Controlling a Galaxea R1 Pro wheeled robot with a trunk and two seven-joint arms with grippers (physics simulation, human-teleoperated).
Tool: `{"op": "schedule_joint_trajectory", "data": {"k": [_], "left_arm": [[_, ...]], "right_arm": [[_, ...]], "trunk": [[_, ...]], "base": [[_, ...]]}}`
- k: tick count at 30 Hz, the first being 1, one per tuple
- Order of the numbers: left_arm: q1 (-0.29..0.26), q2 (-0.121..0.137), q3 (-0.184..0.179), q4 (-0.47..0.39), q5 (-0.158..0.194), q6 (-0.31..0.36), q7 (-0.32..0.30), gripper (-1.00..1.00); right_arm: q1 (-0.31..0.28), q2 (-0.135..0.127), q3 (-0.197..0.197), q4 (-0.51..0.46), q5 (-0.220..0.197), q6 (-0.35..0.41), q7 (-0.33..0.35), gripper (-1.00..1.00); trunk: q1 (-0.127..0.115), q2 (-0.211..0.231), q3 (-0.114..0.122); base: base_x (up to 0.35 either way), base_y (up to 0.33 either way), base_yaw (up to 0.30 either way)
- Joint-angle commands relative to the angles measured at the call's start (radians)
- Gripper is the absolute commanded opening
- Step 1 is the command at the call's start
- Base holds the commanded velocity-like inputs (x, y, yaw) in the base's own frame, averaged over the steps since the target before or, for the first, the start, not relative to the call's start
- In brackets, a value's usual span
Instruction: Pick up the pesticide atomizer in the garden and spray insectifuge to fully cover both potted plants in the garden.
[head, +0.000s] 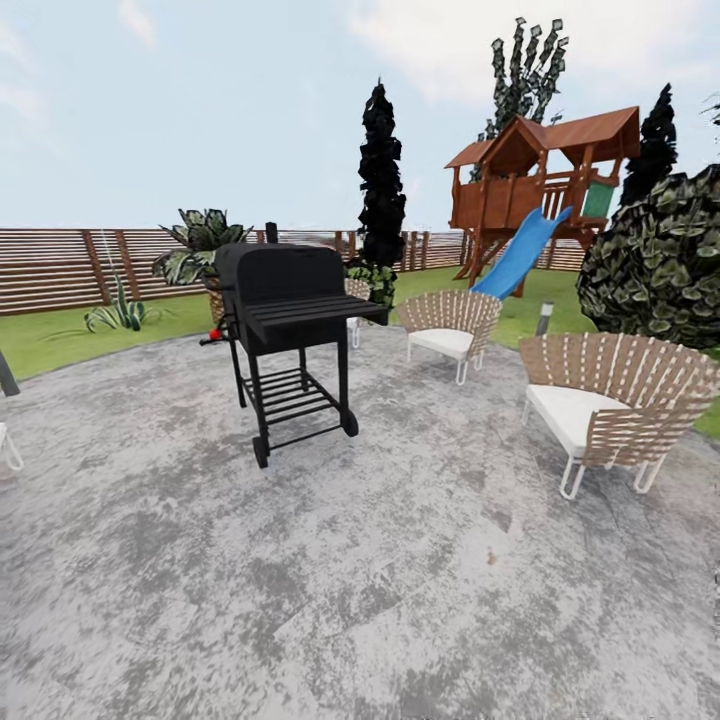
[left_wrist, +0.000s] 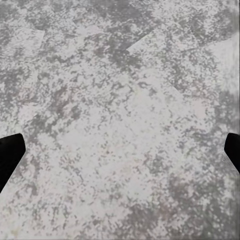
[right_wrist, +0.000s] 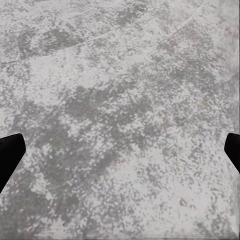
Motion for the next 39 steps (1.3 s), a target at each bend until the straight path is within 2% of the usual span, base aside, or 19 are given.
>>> {"op": "schedule_joint_trajectory", "data": {"k": [1,39], "left_arm": [[0.000,0.000,0.001,0.000,0.001,-0.003,0.000,1.00],[-0.001,0.003,0.002,0.000,-0.001,-0.003,0.000,1.00]], "right_arm": [[-0.001,0.000,0.000,0.002,0.001,-0.003,0.000,1.00],[-0.001,0.000,-0.002,0.002,-0.002,-0.003,-0.004,1.00]], "trunk": [[0.000,-0.001,-0.001],[0.000,-0.001,-0.001]], "base": [[0.000,0.000,-0.267],[0.000,0.000,-0.267]]}}
